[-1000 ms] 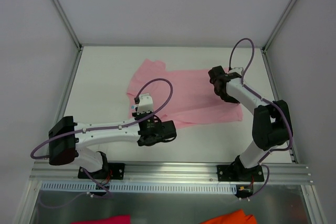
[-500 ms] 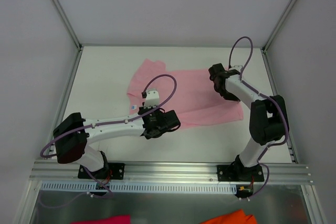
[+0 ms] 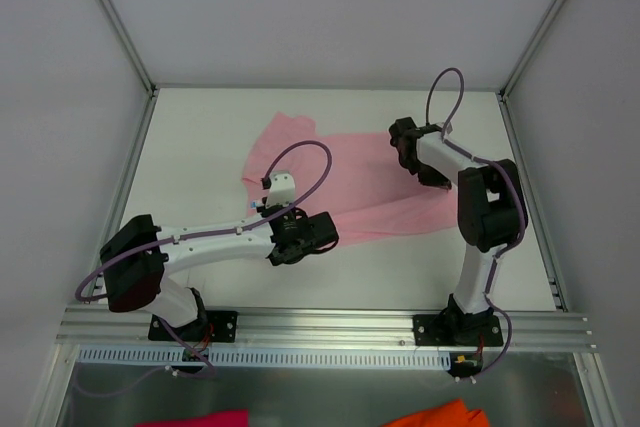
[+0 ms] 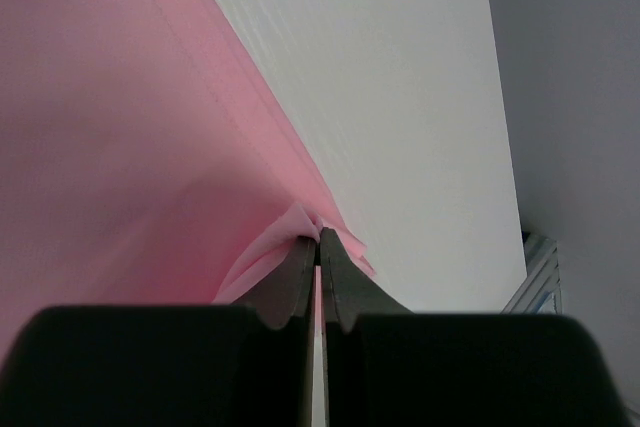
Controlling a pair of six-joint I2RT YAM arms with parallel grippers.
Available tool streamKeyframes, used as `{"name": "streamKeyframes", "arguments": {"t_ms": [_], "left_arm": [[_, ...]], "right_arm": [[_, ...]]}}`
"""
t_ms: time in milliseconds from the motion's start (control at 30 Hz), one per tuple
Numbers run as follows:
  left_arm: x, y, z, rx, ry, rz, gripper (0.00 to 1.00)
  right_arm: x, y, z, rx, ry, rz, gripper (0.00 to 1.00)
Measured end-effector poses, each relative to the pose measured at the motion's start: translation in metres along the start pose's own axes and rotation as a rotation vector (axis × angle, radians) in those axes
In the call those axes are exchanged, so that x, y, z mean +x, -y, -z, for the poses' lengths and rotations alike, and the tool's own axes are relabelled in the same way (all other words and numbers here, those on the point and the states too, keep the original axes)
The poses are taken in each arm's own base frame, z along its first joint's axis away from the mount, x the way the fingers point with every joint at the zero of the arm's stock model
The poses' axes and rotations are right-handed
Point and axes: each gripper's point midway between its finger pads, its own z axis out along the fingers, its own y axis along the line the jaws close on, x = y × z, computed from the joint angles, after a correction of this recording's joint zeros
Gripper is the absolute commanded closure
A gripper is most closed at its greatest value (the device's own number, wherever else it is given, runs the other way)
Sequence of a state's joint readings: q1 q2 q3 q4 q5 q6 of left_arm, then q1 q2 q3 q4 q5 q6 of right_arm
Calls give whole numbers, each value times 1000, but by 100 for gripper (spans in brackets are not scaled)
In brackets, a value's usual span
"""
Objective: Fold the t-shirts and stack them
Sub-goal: Fold the flattened tshirt in 1/3 of the way
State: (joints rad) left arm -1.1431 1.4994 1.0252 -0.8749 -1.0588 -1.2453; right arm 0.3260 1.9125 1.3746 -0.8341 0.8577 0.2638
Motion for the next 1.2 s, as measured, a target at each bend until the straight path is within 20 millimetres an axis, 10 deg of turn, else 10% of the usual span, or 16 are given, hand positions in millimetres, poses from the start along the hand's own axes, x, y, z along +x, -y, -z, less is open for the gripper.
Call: {"name": "streamKeyframes", "arguments": {"t_ms": [500,600,633,967,1200], "left_arm": [[-22,-4,-3,-37,15,41,100],[-23,-3,-6,-39,16,39,100],[-23,-3,-7,-41,16,38,100],[-17,9,-14,-33,18,-10,100],[-27,17,-22,-21,29,-1,100]], "right_arm": [[-6,-5,-9,37,-18,26,95],[-8,-5,-10,39,-21,19,41],[-9,-5,-11,42,-20,17,37],[-11,10,-8,75,14,-5,35],[-14,44,36,34,134,-87,35]]}}
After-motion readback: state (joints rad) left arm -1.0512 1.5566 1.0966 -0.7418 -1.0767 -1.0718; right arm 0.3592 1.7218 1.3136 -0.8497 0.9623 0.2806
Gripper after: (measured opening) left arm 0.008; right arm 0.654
